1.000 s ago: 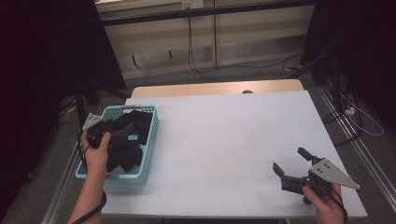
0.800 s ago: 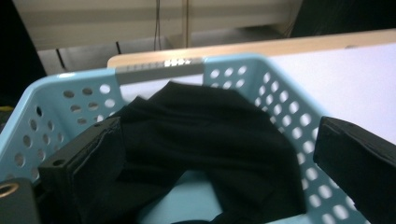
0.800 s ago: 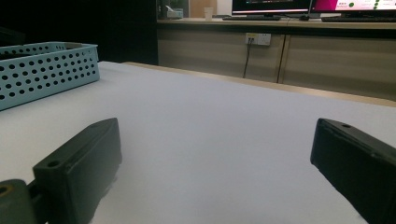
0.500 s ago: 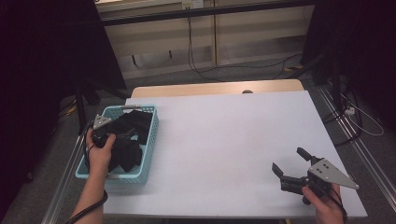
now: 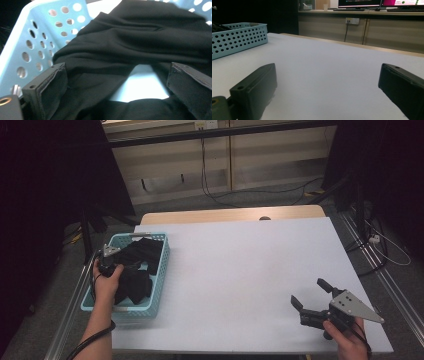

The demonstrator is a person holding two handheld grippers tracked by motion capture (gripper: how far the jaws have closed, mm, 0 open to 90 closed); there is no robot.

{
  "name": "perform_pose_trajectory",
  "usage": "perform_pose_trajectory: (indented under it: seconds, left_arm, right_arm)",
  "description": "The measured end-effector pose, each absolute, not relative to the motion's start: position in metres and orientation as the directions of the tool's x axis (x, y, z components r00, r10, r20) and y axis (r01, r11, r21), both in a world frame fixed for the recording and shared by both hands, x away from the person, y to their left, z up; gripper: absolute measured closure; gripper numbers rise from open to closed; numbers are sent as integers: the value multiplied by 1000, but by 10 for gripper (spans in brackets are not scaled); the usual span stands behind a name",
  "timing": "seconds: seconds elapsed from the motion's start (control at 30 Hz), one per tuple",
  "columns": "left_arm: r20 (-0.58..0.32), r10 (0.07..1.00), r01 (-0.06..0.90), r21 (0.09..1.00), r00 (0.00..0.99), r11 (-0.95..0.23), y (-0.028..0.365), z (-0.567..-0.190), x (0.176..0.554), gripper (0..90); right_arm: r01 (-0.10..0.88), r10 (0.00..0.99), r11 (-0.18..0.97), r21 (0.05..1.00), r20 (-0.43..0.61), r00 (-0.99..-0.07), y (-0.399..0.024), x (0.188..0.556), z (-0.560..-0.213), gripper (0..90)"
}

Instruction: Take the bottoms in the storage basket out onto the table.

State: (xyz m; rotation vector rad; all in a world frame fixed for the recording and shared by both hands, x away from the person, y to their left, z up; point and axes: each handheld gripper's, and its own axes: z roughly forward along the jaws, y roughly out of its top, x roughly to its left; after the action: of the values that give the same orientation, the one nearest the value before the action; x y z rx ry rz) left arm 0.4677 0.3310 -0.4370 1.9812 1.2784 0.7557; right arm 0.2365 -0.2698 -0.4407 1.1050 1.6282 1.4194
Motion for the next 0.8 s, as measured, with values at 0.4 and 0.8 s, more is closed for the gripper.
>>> perform_pose_trajectory:
  seconds: [0.4,0.8]
  left_arm:
    - [154,901,537,757,407,-372,329,-440,468,14]
    - [119,887,577,720,445,-386,324,-447,470,42]
  right_arm:
    - [150,917,37,988,26,-399,-269,236,-440,11]
    - [151,914,41,988,24,-404,-268,235,-440,11]
